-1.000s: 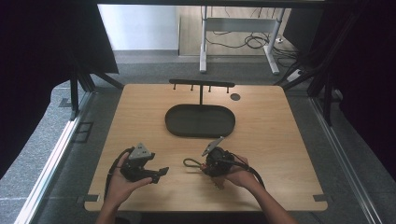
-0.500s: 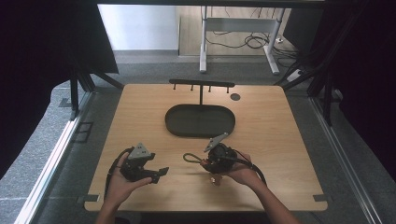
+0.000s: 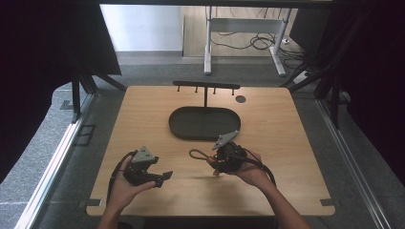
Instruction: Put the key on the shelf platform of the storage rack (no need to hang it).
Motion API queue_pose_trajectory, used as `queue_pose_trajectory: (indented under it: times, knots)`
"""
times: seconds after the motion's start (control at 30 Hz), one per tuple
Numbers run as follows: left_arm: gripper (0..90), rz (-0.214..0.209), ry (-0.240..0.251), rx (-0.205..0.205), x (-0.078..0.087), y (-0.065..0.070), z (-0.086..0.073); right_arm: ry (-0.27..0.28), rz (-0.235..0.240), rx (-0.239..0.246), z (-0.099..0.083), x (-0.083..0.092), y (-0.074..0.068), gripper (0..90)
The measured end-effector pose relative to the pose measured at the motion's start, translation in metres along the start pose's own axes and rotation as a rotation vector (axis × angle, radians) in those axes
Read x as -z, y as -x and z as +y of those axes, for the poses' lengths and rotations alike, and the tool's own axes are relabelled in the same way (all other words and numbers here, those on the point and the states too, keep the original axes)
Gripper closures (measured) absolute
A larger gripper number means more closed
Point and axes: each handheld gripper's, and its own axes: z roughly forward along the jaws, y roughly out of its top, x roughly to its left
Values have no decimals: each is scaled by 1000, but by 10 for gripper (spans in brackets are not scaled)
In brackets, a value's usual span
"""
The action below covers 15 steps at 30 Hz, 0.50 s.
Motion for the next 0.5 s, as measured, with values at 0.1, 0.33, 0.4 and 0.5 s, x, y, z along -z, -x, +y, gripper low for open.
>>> queue_pose_trajectory:
  times: [0.1, 0.33, 0.4, 0.5]
  knots:
    - [231, 2, -1, 2, 0, 0, 0, 6, -7, -3, 1, 3, 1, 665]
    - [231, 0, -2, -2, 0, 0, 0, 22, -19, 2, 4, 8, 3, 665]
    - [231, 1, -1, -1, 0, 0, 0, 25, -21, 5, 5, 11, 4, 665]
    - [231, -1, 0, -2, 0, 0, 0, 25, -30, 4, 6, 13, 4, 665]
